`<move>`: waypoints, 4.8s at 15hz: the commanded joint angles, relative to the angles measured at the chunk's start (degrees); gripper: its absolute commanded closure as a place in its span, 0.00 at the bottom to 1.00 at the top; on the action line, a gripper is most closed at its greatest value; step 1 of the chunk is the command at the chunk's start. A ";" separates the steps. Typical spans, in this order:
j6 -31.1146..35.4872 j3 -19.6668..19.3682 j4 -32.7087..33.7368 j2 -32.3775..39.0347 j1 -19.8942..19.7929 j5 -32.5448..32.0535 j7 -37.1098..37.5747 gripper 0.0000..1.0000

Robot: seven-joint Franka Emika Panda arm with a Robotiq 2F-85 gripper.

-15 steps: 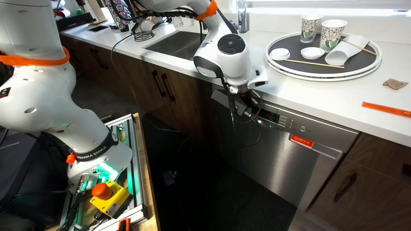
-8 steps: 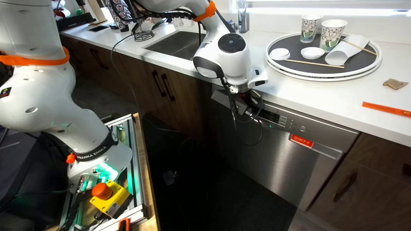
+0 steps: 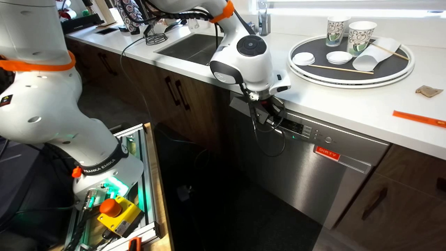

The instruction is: Press one of the buttons on the left side of the dishwasher

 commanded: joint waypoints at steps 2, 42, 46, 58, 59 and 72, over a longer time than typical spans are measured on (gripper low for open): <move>3.73 -0.35 0.44 1.47 1.41 0.02 2.00 1.00; 0.15 6.46 6.23 2.73 -7.13 58.50 -18.48 1.00; 0.10 6.69 6.07 2.93 -7.25 57.40 -18.04 1.00; 2.15 7.32 2.91 2.41 -7.13 46.26 -13.46 1.00; 2.97 7.16 2.67 2.44 -6.87 44.01 -12.28 1.00; 3.60 3.72 -1.67 0.97 -4.07 15.41 -4.00 1.00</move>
